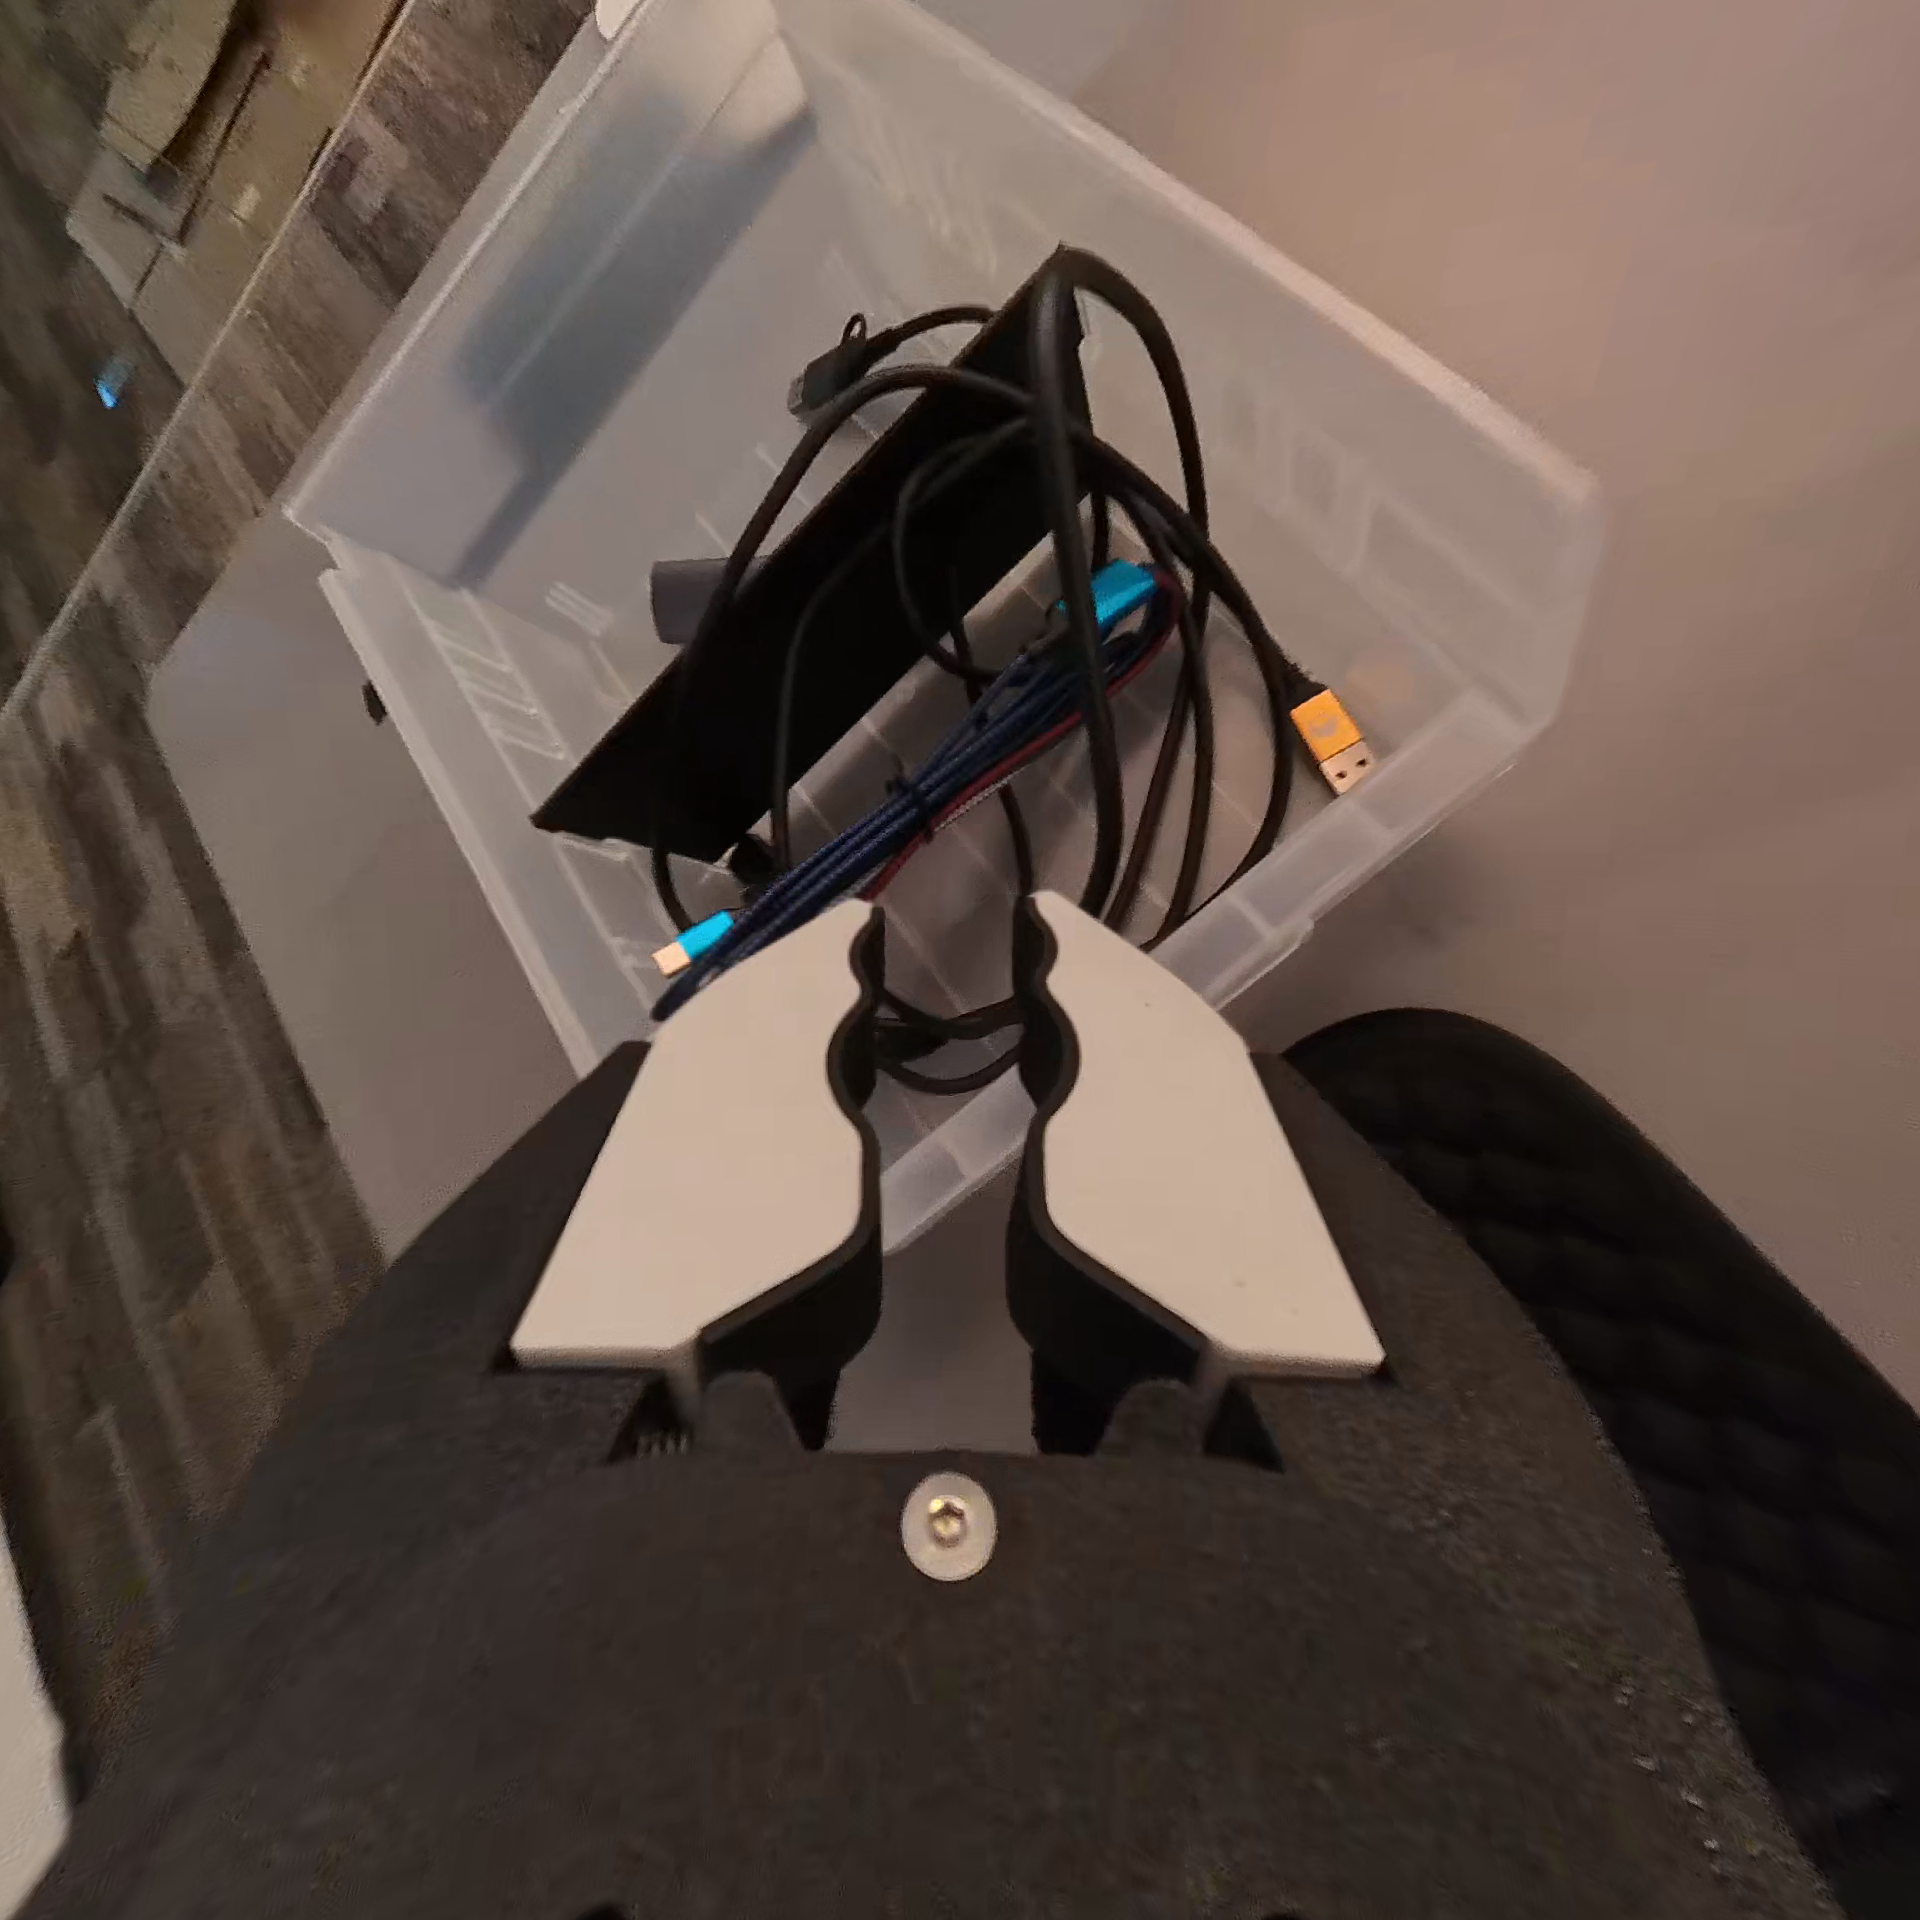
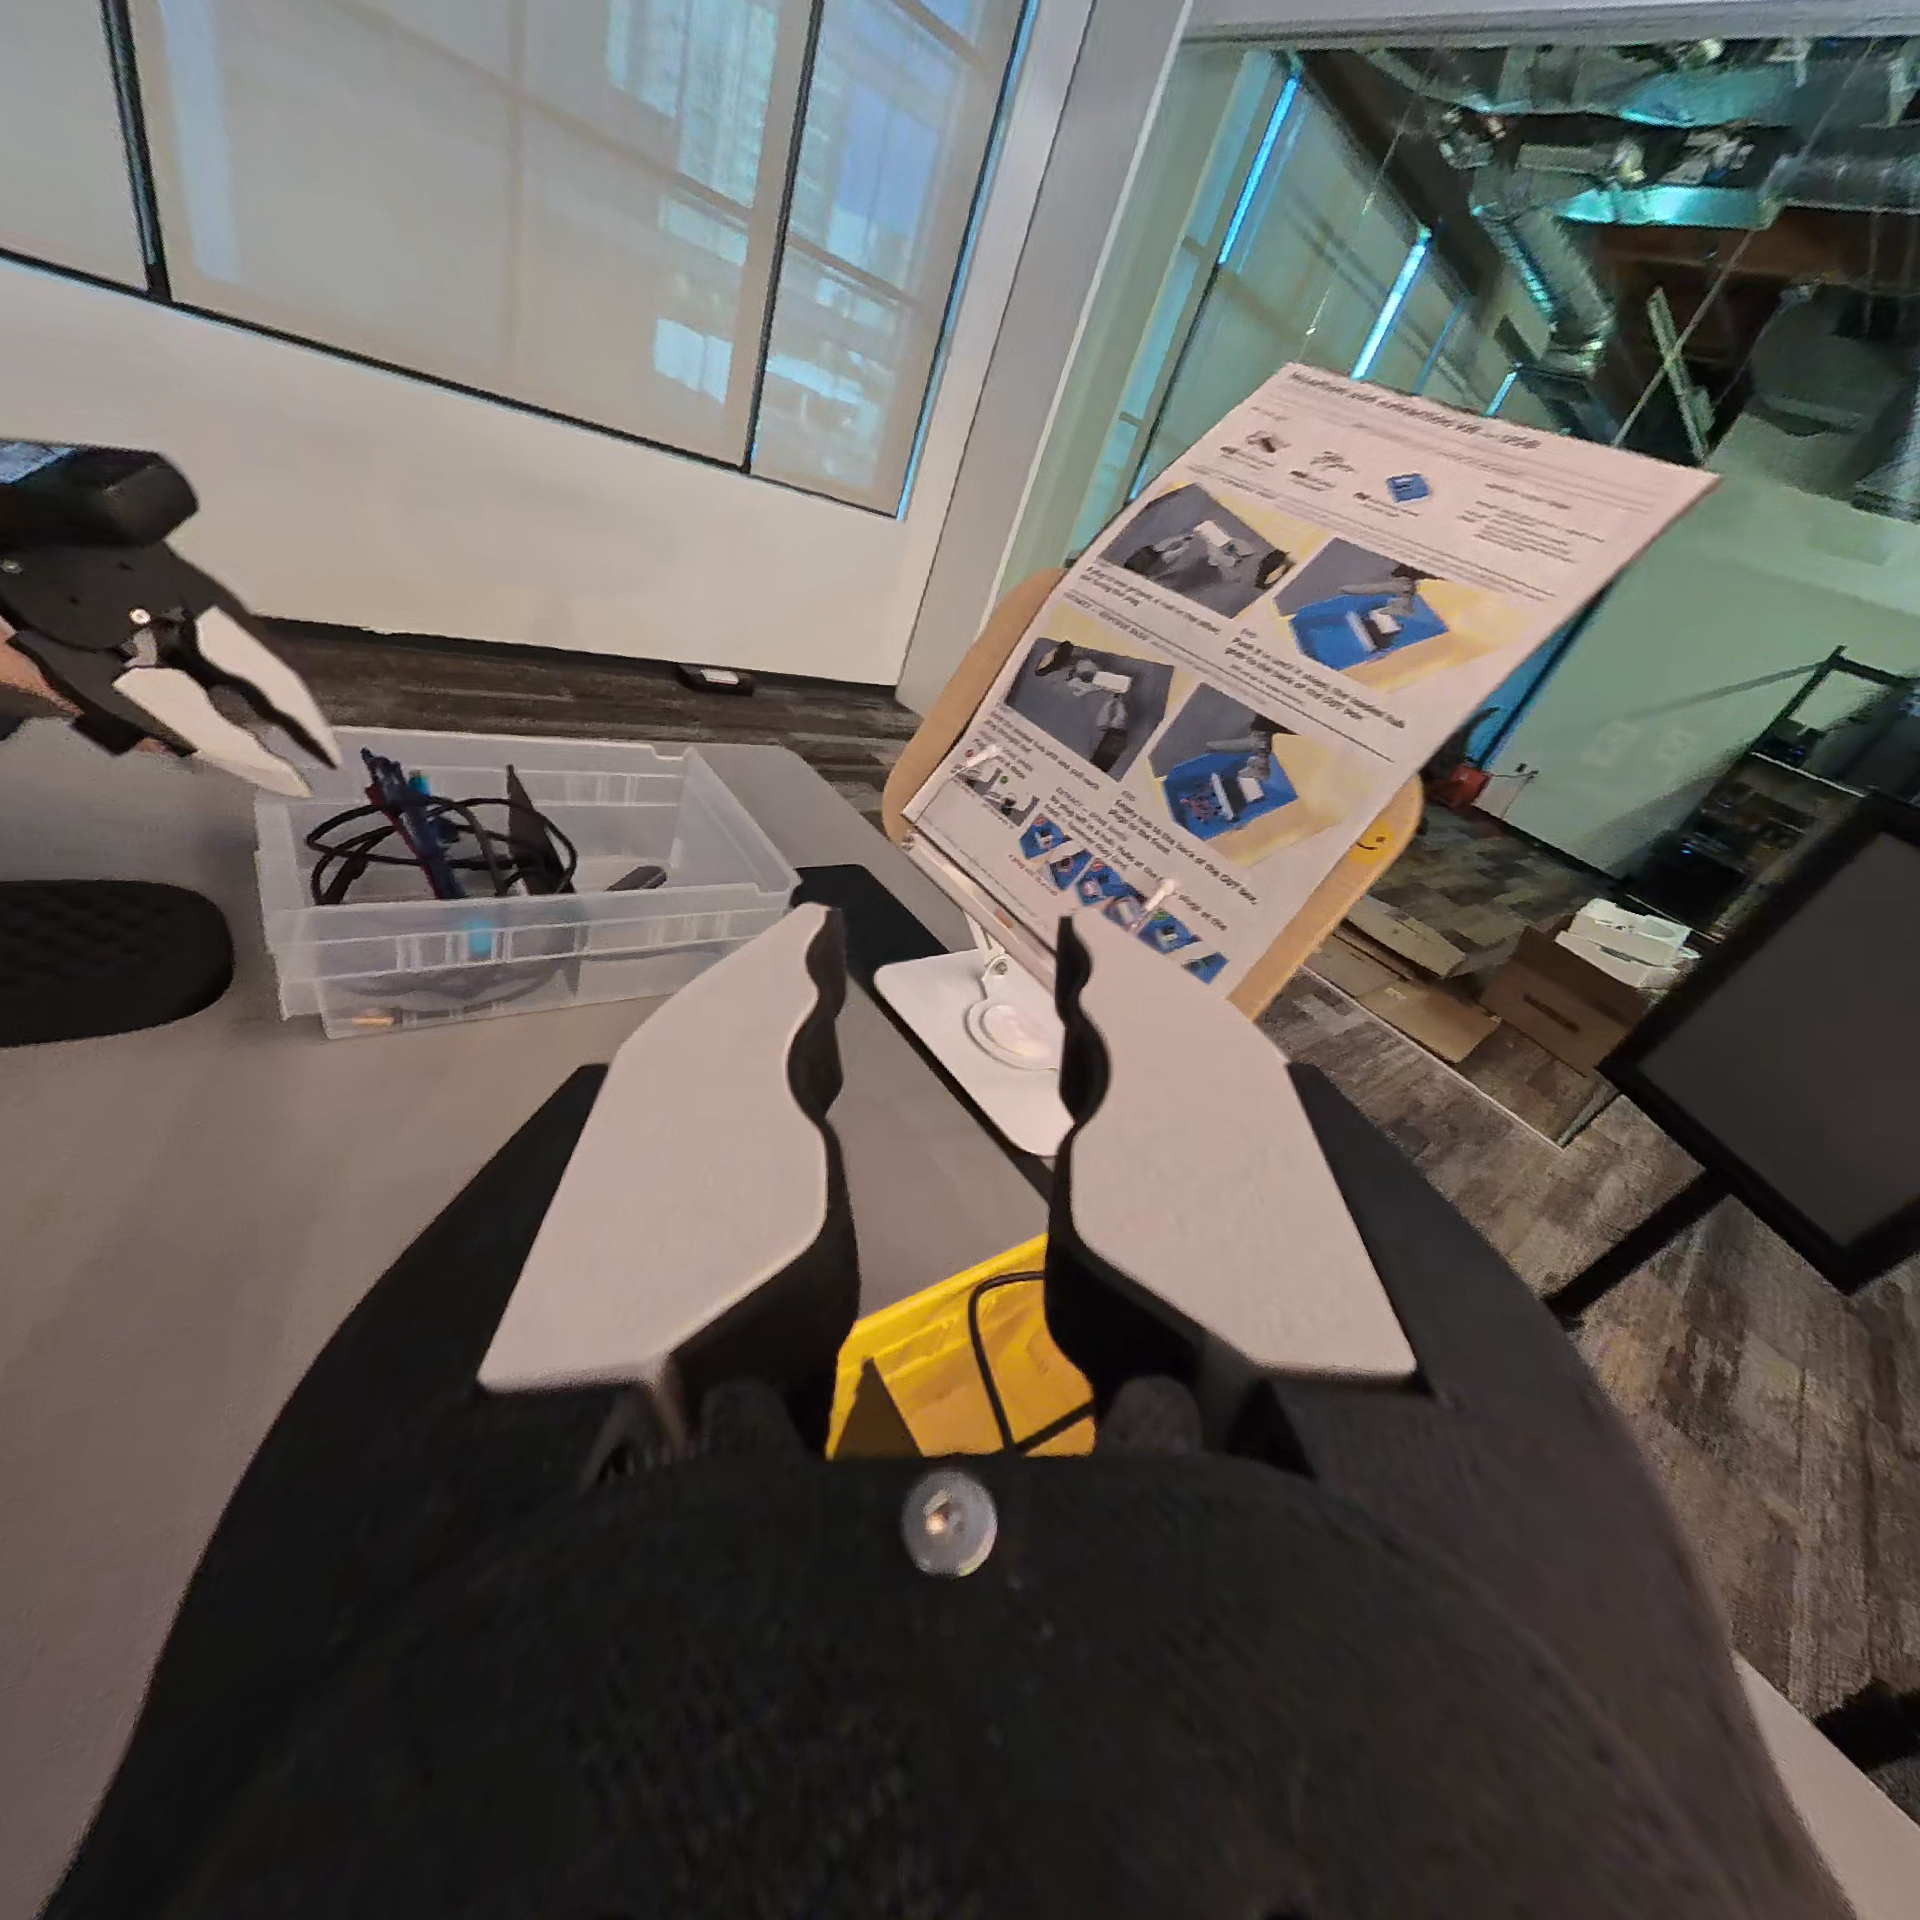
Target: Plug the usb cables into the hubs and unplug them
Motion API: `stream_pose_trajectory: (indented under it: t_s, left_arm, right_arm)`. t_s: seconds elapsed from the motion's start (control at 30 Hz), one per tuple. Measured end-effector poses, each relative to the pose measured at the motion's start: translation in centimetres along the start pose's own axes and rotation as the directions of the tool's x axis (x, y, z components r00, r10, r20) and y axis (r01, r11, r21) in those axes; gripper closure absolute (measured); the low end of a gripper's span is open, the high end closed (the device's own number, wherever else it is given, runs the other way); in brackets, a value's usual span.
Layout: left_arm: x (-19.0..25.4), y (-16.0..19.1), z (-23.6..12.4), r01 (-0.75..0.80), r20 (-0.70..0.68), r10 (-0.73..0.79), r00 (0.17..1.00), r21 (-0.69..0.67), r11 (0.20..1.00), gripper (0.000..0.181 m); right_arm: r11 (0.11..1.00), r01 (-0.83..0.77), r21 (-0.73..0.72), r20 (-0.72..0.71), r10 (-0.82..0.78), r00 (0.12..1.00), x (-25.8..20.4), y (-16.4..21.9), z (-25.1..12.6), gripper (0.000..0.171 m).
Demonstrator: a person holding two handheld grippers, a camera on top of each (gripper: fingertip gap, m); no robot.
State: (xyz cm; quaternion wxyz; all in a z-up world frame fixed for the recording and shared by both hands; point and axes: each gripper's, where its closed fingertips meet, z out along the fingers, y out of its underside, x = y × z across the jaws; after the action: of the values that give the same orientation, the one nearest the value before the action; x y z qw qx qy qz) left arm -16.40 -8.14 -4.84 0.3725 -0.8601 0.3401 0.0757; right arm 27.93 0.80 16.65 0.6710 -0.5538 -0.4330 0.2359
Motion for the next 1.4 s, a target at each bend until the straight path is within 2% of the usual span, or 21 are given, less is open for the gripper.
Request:
stream_pose_trajectory:
  t_s: [0.17,0.37,0.53,0.67,0.8,0.93,1.07,1.3,1.4]
  left_arm:
    - [0.7,-0.8,-0.2,0.06,-0.008,-0.059,0.998,0.124,0.99,0.159]
    - [0.9,-0.6,-0.5,0.083,-0.03,-0.079,0.996,0.138,0.987,0.159]
    - [7.0,-1.9,-2.0,0.094,-0.295,-0.047,0.954,0.149,0.984,0.169]
    - [6.2,-1.5,1.7,-0.015,-0.096,0.017,0.995,0.022,1.0,0.173]
    - [4.9,-0.4,4.5,-0.009,-0.062,-0.001,0.998,-0.167,0.986,0.174]
    - [3.9,0.4,6.0,0.01,-0.1,-0.042,0.994,-0.305,0.952,0.174]
    - [1.8,1.6,6.7,-0.042,-0.056,0.021,0.998,-0.408,0.912,0.177]
    - [2.4,1.8,6.8,-0.048,-0.222,-0.058,0.973,-0.444,0.895,0.171]
    - [2.8,2.0,7.0,-0.061,-0.243,-0.056,0.968,-0.448,0.892,0.176]
  right_arm:
    - [0.994,0.075,-0.083,0.036,-0.072,0.997,-1.8,1.1,2.2,0.132]
    - [0.98,0.109,-0.169,0.058,-0.101,0.993,-2.6,3.0,4.6,0.132]
    - [0.976,0.107,-0.189,0.047,-0.1,0.994,-2.3,3.6,5.0,0.132]
    - [0.975,0.102,-0.197,0.042,-0.095,0.995,-2.1,3.9,5.0,0.132]
    - [0.972,0.095,-0.215,0.024,-0.092,0.995,-1.5,4.4,4.7,0.131]
    - [0.972,0.085,-0.217,0.015,-0.083,0.996,-1.0,4.5,4.4,0.131]
    - [0.97,0.081,-0.227,0.013,-0.08,0.997,-0.9,4.8,4.3,0.131]
    - [0.954,0.122,-0.275,0.017,-0.122,0.992,-0.8,5.9,4.5,0.129]
    - [0.953,0.125,-0.275,0.014,-0.126,0.992,-0.5,6.0,4.5,0.129]
